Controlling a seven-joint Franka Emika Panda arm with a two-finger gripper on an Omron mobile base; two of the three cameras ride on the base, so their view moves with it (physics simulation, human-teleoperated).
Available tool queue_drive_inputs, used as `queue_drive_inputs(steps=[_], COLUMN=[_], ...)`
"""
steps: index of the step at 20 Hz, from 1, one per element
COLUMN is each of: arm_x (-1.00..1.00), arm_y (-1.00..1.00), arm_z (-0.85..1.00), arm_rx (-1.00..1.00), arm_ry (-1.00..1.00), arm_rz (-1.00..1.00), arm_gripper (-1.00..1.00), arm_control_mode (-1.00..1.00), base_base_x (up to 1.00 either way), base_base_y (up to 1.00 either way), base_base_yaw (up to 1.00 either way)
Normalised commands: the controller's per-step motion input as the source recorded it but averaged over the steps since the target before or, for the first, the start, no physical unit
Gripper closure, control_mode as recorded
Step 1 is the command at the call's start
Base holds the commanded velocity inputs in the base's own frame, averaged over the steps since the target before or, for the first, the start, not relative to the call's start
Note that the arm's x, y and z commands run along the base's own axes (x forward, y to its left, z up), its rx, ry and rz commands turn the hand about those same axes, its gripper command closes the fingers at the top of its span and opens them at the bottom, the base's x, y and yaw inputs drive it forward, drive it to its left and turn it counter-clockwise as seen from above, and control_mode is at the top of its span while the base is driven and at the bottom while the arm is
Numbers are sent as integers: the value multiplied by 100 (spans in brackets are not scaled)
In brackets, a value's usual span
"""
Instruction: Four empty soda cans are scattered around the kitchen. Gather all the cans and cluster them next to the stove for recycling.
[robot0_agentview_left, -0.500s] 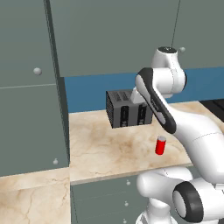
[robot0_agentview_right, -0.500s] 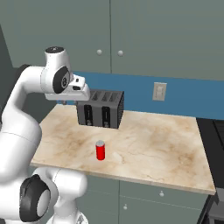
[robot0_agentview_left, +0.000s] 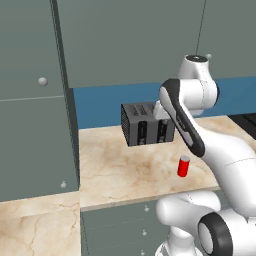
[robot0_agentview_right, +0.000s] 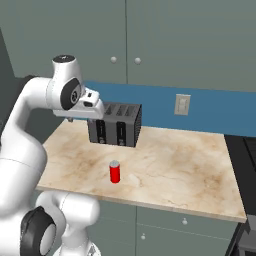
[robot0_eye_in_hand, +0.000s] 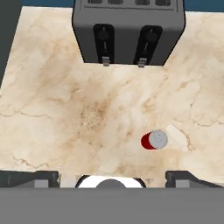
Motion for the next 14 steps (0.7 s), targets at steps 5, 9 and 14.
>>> queue_drive_inputs(steps=[5,9,14], arm_x=[-18,-13,-8], arm_y=[-26,-29,-30], arm_z=[-5,-9,-14], arm_rx=[6,6,0], arm_ry=[12,16,12], arm_rz=[-13,-11,-5], arm_gripper=[-100,-100,-100], arm_control_mode=[-100,-100,-100], base_base_x=[0,0,0], base_base_y=[0,0,0], base_base_yaw=[0,0,0])
